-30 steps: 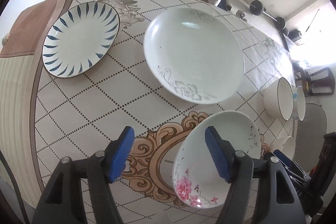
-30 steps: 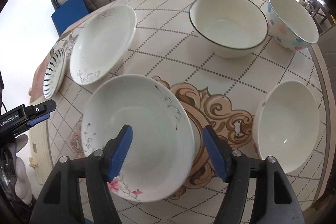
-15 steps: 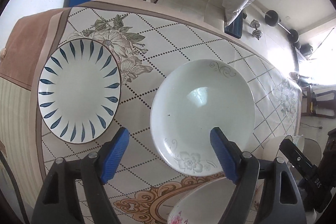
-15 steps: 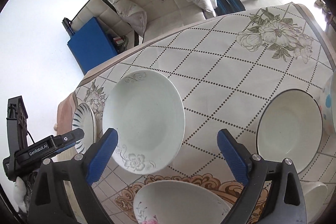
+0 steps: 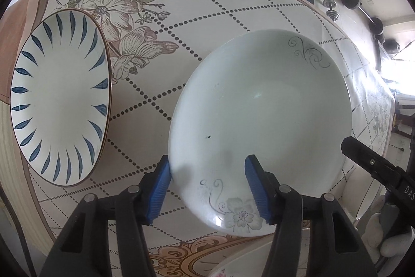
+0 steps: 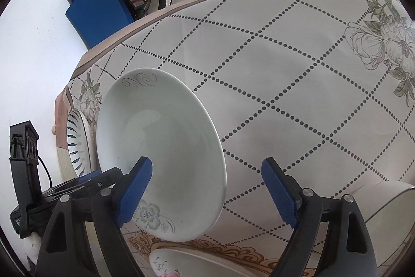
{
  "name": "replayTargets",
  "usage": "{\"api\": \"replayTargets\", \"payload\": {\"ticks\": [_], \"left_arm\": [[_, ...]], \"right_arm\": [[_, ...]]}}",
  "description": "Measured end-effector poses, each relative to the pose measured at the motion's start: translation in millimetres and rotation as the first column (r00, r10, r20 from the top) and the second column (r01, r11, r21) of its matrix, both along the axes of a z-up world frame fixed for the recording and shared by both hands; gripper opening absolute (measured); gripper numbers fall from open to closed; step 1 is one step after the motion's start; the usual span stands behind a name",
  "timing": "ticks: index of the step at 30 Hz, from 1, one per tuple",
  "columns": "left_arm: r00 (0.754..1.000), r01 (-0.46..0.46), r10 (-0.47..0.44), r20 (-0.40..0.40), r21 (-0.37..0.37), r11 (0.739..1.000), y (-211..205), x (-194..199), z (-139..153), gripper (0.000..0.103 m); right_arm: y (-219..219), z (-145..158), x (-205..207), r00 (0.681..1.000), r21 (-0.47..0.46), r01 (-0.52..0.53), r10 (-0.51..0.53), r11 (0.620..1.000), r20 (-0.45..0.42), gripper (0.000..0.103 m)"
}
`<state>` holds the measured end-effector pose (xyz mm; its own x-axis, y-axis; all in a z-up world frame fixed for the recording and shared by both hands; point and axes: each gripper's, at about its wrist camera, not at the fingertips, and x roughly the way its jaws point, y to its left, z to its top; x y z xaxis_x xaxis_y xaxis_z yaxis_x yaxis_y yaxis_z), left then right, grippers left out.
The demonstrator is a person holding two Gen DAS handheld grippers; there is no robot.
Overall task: Organize plates and bowls
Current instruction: 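Move both grippers to the grey-floral white plate rim and close them, then lift the grey-floral plate with both grippers toward the pink-flower plate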
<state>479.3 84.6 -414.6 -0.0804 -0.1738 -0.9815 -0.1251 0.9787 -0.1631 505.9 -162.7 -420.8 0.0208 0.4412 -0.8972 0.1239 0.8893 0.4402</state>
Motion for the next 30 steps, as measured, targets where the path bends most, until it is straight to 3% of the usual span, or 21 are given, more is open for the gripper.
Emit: {"api": "replayTargets", "payload": {"ticks": [2,8,11,13,15,17,30], "left_arm": [[1.0,0.0,0.0,-0.006,-0.002,1.0,0.2,0.2,-4.7,0.052],[1.0,-0.011,0.011,0.009,-0.001,1.0,5.3,3.2,-11.2,0.036],[1.0,-0.01,0.01,0.027,-0.008,1.0,9.3,3.7,-9.9,0.033],[0.999,-0.024,0.025,0.043,-0.022,0.999,12.9,2.4,-8.3,0.031],[0.998,-0.037,0.038,0.052,-0.025,0.999,22.7,4.6,-6.5,0.031],[0.997,-0.036,0.037,0.066,-0.018,0.999,23.3,3.2,-2.9,0.03],[0.988,0.021,-0.028,0.153,0.048,0.999,22.0,10.4,10.4,0.022]], "right_arm": [[0.6,-9.4,3.6,1.0,0.032,0.002,-0.002,0.999,-0.022,0.075],[6.4,-19.6,15.2,0.999,0.072,-0.007,0.01,0.997,-0.035,0.067],[8.5,-19.5,20.9,0.999,0.075,-0.019,0.022,0.997,-0.039,0.065],[10.4,-19.4,24.3,0.999,0.05,-0.037,0.038,0.998,-0.034,0.056],[12.9,-20.9,26.8,0.998,0.014,-0.052,0.052,0.999,-0.044,0.03],[13.0,-19.4,26.8,0.998,-0.023,-0.06,0.06,0.998,-0.033,0.022],[4.7,-10.2,8.6,0.999,0.0,-0.043,0.043,0.999,0.029,0.015]]}}
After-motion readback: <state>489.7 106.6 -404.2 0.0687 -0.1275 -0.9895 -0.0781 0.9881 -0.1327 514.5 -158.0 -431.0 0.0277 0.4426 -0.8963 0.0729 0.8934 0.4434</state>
